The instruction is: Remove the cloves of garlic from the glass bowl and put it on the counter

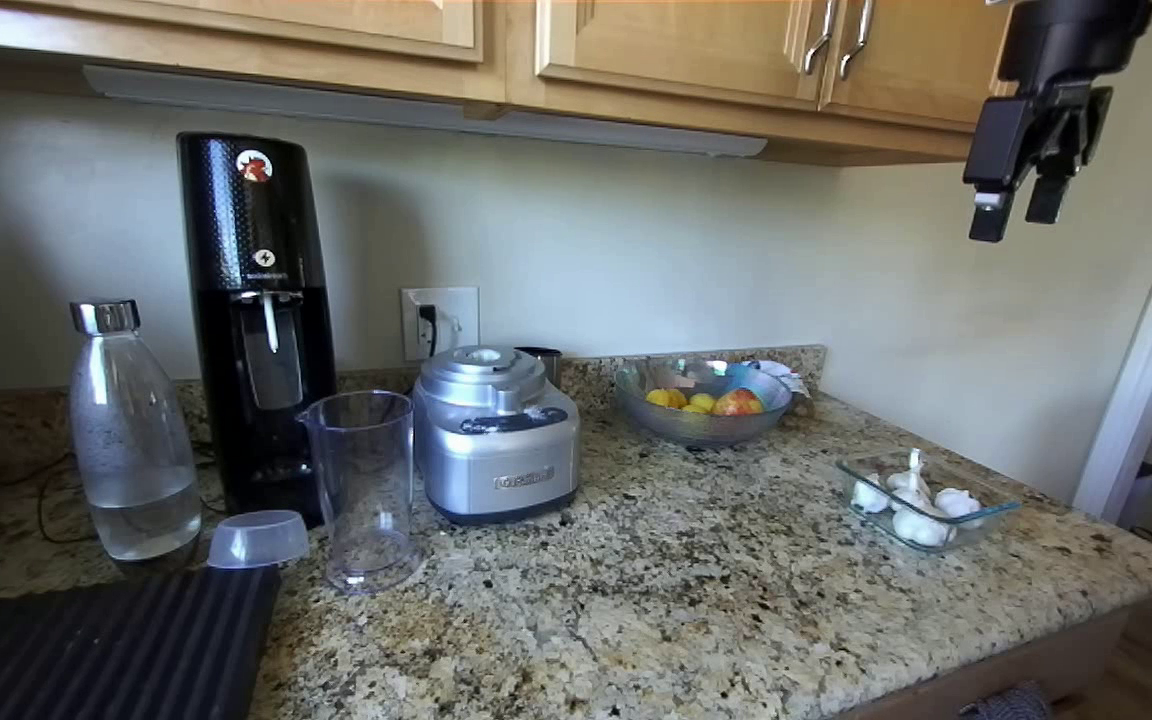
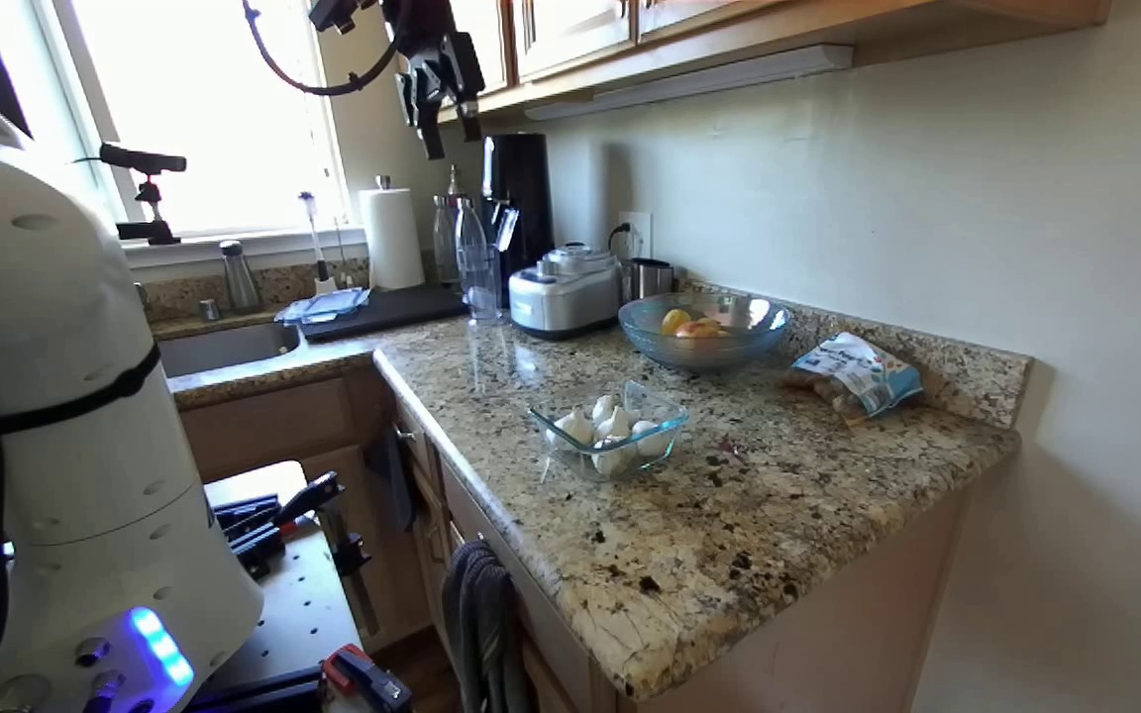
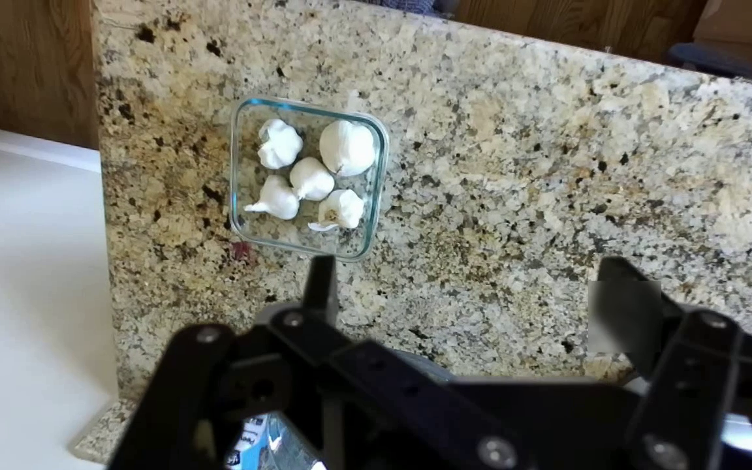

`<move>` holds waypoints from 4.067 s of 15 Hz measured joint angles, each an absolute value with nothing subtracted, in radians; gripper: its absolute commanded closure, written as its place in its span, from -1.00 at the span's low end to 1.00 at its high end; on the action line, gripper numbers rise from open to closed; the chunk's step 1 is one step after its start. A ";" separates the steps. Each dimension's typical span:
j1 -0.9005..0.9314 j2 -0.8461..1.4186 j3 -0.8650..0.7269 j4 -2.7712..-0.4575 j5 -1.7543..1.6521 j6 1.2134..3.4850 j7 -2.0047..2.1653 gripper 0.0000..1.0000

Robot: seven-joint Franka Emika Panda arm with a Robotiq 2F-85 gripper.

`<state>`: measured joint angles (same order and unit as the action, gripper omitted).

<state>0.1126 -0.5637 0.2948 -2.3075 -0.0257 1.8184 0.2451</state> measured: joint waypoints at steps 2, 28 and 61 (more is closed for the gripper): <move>0.112 -0.563 0.275 -2.347 -0.026 1.857 0.245 -1.00; 0.007 -0.390 0.151 -2.605 -0.072 2.319 0.254 -1.00; -0.061 0.051 0.080 -2.557 -0.299 2.635 0.670 -1.00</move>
